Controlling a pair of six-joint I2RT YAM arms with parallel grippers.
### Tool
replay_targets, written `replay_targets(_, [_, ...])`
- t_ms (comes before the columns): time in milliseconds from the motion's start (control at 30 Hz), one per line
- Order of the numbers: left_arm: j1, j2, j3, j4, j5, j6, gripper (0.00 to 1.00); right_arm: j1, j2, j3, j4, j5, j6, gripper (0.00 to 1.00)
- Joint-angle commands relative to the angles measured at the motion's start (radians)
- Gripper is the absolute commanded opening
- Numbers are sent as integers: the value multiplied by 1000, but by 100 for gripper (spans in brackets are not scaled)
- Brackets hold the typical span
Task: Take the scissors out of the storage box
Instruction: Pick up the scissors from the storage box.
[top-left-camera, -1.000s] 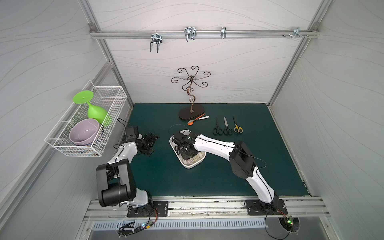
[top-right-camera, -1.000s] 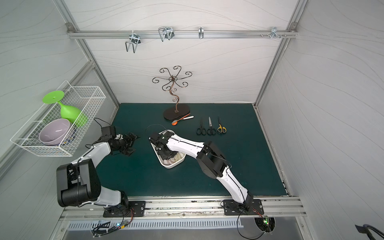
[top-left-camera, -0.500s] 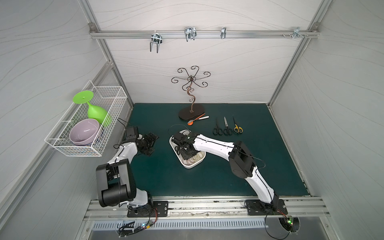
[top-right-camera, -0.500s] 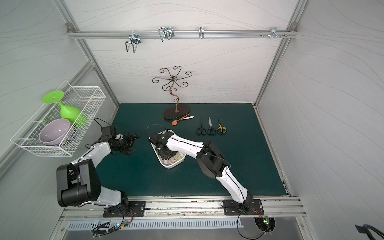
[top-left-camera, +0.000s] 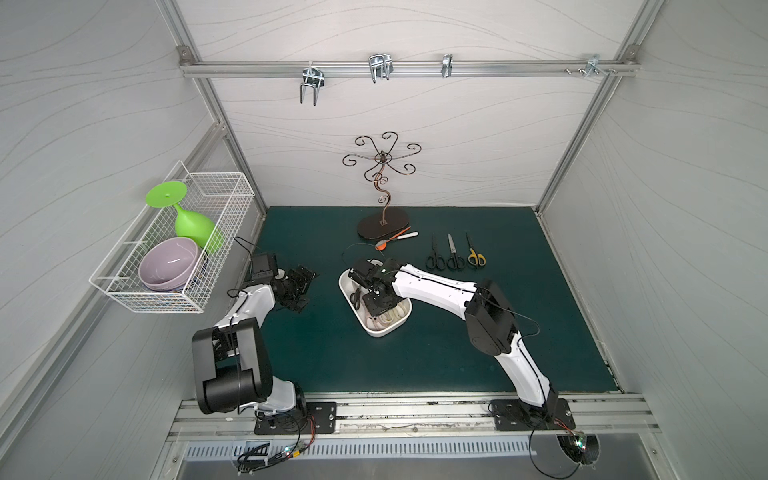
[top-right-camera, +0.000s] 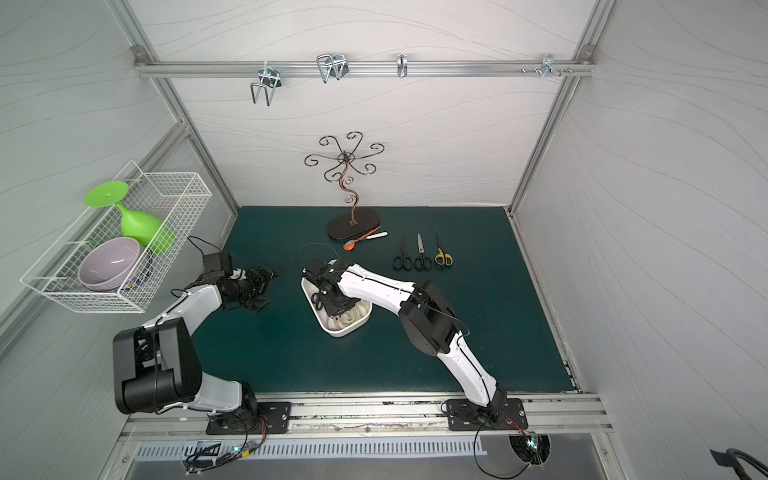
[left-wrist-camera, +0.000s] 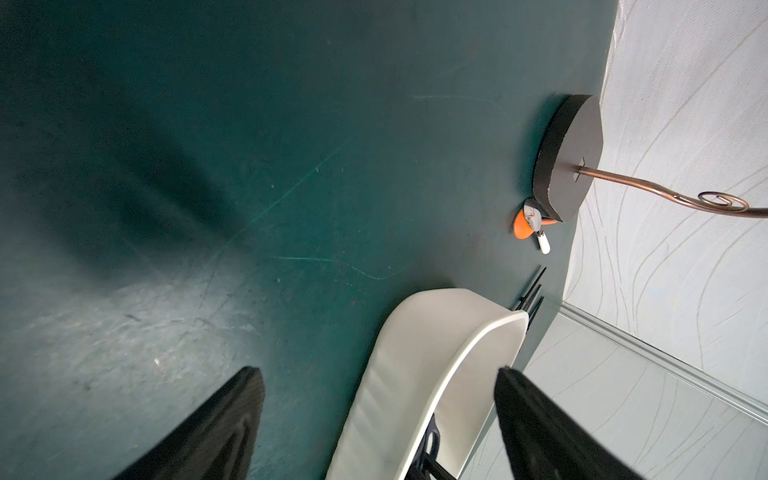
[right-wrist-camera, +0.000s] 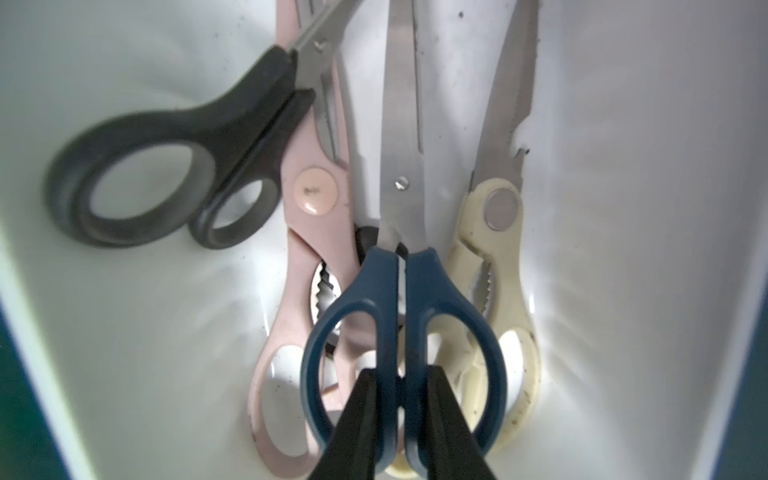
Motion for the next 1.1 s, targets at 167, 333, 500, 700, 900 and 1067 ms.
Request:
replay_targets(167, [8,8,-4,25,2,-1,91,-12,-147,-41,-58,-43,-33,5])
replay_targets(333, [7,11,-5,27,-1,-2,91,-12,-215,-91,-59,-17,-25,5])
replay_targets(500, [7,26,-5,33,11,1,91,-43,-281,-137,-28,-12,-16,5])
replay_targets(700, [6,34,-4,35,17,9,91,-150,-358,-224,57,-38,-41,5])
replay_targets(900, [-5,17,2,20,4,44,91,-295,-423,-311,133,-11,-145,5])
replay_targets(1067, [-16,14,39,-24,-5,68,91,-471,-437,-366,167,55,-255,3])
